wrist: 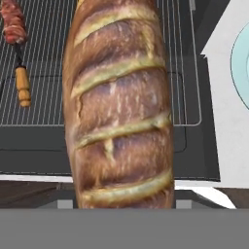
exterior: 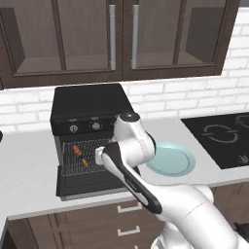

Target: Pick up the kebab skewer and baguette bread, and place them inside the toaster oven. Close the toaster oven door and start by setting the timer.

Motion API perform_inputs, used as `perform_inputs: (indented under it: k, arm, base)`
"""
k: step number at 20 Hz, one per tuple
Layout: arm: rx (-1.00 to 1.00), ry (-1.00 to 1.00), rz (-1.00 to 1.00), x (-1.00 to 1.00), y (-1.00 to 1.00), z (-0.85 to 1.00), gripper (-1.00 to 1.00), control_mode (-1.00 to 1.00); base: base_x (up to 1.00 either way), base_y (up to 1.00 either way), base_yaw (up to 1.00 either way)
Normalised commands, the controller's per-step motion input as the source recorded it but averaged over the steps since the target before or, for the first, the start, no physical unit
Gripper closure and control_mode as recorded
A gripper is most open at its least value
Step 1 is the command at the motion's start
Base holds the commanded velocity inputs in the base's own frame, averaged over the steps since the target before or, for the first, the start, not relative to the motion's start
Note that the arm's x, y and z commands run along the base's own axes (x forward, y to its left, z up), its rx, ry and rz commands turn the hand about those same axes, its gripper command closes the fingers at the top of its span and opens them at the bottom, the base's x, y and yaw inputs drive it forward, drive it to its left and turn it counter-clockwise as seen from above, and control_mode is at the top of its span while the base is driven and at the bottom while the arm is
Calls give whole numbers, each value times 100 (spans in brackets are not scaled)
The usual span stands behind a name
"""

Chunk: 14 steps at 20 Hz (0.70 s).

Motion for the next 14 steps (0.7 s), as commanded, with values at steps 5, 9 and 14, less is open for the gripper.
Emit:
perform_inputs:
  k: [5,9,14]
  arm:
    - [-1,2,1,30,8,-5,100,-100]
    - [-2,0,1,24,0,-17,100,-100]
    - [-3,-1,2,27,0,-24,100,-100]
  base:
    - [0,0,0]
    - [0,0,0]
    - [0,0,0]
